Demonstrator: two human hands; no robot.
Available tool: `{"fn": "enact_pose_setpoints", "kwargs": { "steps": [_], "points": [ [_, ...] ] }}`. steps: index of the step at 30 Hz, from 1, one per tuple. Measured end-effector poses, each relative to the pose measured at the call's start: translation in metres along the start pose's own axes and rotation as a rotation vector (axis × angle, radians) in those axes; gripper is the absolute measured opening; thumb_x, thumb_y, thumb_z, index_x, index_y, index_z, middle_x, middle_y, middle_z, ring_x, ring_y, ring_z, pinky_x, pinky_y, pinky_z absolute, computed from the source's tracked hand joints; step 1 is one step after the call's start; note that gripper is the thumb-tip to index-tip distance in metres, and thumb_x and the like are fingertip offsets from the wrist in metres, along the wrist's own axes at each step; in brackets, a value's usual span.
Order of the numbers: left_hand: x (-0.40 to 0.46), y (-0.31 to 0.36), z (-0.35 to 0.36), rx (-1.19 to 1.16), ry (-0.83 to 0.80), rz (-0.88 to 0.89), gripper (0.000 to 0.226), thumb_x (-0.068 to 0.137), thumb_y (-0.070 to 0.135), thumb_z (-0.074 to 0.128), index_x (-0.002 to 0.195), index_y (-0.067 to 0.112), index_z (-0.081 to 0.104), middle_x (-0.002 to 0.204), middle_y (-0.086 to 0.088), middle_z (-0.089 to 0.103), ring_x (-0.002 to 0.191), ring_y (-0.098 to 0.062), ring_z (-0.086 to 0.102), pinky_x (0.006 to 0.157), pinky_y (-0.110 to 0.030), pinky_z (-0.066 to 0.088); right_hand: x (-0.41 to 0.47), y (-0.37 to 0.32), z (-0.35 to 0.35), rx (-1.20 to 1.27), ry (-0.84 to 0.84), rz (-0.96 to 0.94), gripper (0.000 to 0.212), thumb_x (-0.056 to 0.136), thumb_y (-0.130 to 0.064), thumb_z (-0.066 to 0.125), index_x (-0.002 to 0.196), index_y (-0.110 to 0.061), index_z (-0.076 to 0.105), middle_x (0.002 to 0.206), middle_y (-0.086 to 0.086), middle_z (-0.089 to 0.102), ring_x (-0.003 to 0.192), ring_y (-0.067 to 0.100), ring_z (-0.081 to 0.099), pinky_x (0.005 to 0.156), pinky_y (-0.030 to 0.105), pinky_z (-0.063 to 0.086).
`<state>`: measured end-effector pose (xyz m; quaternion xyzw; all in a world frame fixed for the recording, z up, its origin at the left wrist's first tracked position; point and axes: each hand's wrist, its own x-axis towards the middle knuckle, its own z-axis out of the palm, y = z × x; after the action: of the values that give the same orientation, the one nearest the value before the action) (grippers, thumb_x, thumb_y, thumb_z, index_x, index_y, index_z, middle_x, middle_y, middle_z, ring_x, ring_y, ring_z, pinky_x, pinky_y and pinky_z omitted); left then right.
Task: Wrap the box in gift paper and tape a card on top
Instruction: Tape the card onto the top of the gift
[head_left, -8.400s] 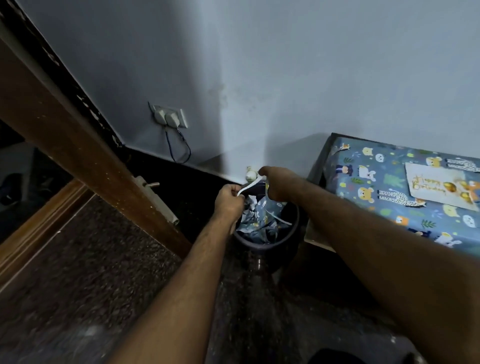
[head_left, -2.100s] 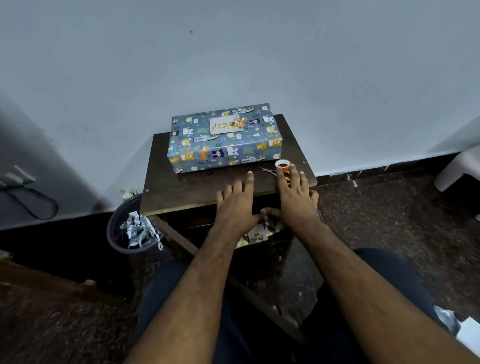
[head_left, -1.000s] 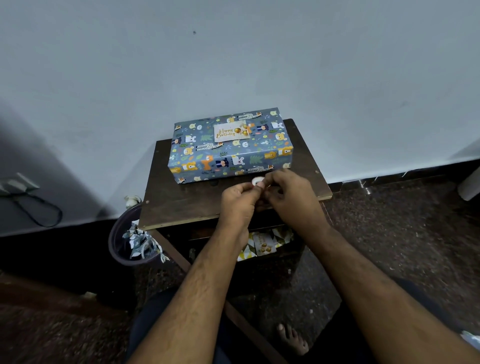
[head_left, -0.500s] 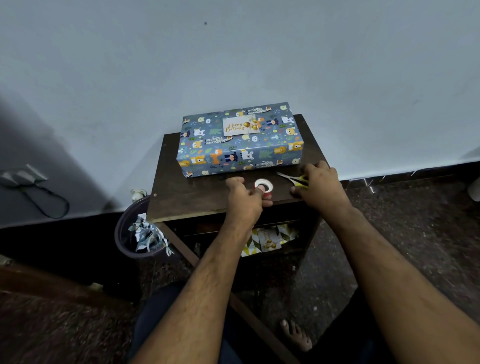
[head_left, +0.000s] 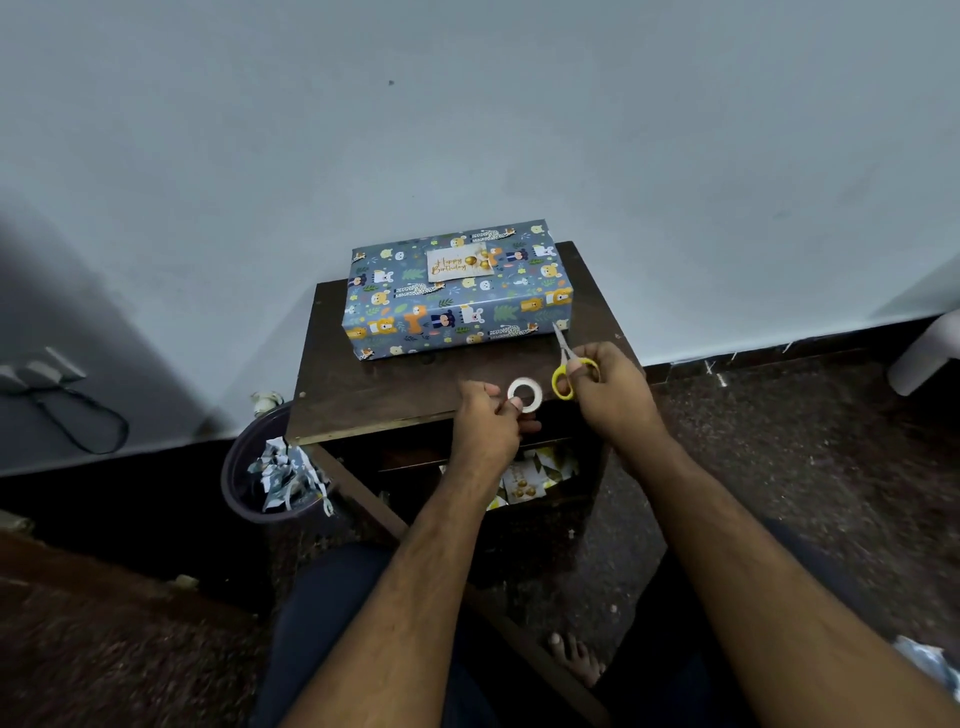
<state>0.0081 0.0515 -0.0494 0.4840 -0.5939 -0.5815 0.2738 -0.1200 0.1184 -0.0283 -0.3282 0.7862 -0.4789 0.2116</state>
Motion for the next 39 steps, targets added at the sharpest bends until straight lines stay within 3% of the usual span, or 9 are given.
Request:
{"fn": "enact_pose_setpoints", "kwargs": {
  "steps": [5, 10, 16, 22, 25, 28, 31, 36, 39],
  "points": [
    [-0.025, -0.007, 0.001, -0.206, -0.048, -0.072, 0.021, 0.104, 0.007, 0.055, 0.122, -0.004, 0.051, 0.110, -0.025, 0.072, 0.075, -0.017, 0.073, 0.060, -0.023, 0.058, -0.041, 0.012, 0.003, 0.176, -0.092, 0.080, 0.018, 0.092, -0.033, 0.070, 0.090, -0.016, 0.070, 0.080, 0.003, 0.075, 0.076, 0.022, 0.071, 0.076, 0.047, 0.061],
    [-0.047, -0.023, 0.001, -0.232, -0.034, -0.104, 0.024, 0.102, 0.008, 0.059, 0.121, -0.006, 0.051, 0.102, -0.024, 0.073, 0.074, -0.020, 0.071, 0.064, -0.029, 0.060, -0.065, 0.026, 0.006, -0.023, -0.019, 0.082, 0.027, 0.091, -0.031, 0.075, 0.106, -0.015, 0.059, 0.096, 0.001, 0.066, 0.087, 0.018, 0.064, 0.060, 0.023, 0.043],
    [-0.049, -0.040, -0.001, -0.226, -0.003, -0.178, 0.014, 0.100, 0.004, 0.061, 0.111, 0.000, 0.056, 0.096, -0.017, 0.069, 0.072, -0.020, 0.068, 0.056, -0.027, 0.058, -0.059, 0.046, 0.026, -0.030, -0.184, 0.201, 0.023, 0.091, -0.026, 0.073, 0.110, -0.014, 0.070, 0.096, 0.004, 0.072, 0.088, 0.021, 0.070, 0.061, 0.027, 0.054],
    [-0.023, -0.069, 0.019, -0.142, 0.145, -0.261, 0.014, 0.092, -0.001, 0.067, 0.091, 0.011, 0.060, 0.101, -0.023, 0.072, 0.085, -0.035, 0.073, 0.070, -0.045, 0.064, -0.043, 0.074, 0.054, 0.102, -0.106, 0.380, 0.006, 0.084, -0.017, 0.077, 0.083, -0.021, 0.072, 0.085, 0.007, 0.075, 0.085, 0.027, 0.074, 0.077, 0.043, 0.063],
    [0.000, -0.084, 0.025, -0.165, 0.182, -0.330, 0.013, 0.096, -0.007, 0.057, 0.097, 0.006, 0.056, 0.097, -0.023, 0.069, 0.063, -0.027, 0.071, 0.050, -0.031, 0.059, -0.023, 0.092, 0.060, 0.074, 0.030, 0.452, 0.019, 0.084, -0.014, 0.074, 0.069, -0.023, 0.068, 0.086, 0.008, 0.076, 0.087, 0.030, 0.072, 0.082, 0.044, 0.061],
    [0.025, -0.097, 0.028, -0.198, 0.163, -0.424, 0.013, 0.100, -0.008, 0.052, 0.102, 0.005, 0.052, 0.089, -0.018, 0.066, 0.045, -0.014, 0.066, 0.042, -0.026, 0.055, -0.003, 0.117, 0.067, 0.139, 0.146, 0.538, 0.009, 0.088, -0.008, 0.068, 0.090, -0.012, 0.076, 0.101, 0.013, 0.075, 0.098, 0.033, 0.069, 0.088, 0.044, 0.059],
    [0.047, -0.106, 0.034, -0.233, 0.154, -0.476, 0.019, 0.102, -0.010, 0.046, 0.098, 0.009, 0.047, 0.080, -0.011, 0.058, 0.043, -0.013, 0.064, 0.049, -0.030, 0.052, 0.010, 0.141, 0.083, 0.252, 0.172, 0.610, 0.018, 0.089, -0.003, 0.068, 0.105, -0.005, 0.073, 0.111, 0.014, 0.072, 0.104, 0.031, 0.067, 0.092, 0.046, 0.057],
    [0.076, -0.129, 0.049, -0.307, 0.148, -0.526, 0.037, 0.105, -0.004, 0.047, 0.140, 0.006, 0.043, 0.126, -0.022, 0.060, 0.056, -0.016, 0.065, 0.050, -0.028, 0.052, 0.029, 0.165, 0.112, 0.420, 0.303, 0.659, 0.027, 0.086, -0.003, 0.075, 0.100, -0.015, 0.056, 0.104, 0.010, 0.065, 0.098, 0.027, 0.066, 0.091, 0.043, 0.058],
    [0.089, -0.145, 0.055, -0.347, 0.149, -0.546, 0.041, 0.104, -0.001, 0.050, 0.144, 0.004, 0.042, 0.133, -0.027, 0.062, 0.055, -0.013, 0.068, 0.045, -0.023, 0.054, 0.041, 0.179, 0.123, 0.467, 0.403, 0.692, 0.031, 0.081, -0.006, 0.081, 0.087, -0.020, 0.054, 0.104, 0.014, 0.068, 0.094, 0.030, 0.068, 0.086, 0.049, 0.060]
  ]
}}
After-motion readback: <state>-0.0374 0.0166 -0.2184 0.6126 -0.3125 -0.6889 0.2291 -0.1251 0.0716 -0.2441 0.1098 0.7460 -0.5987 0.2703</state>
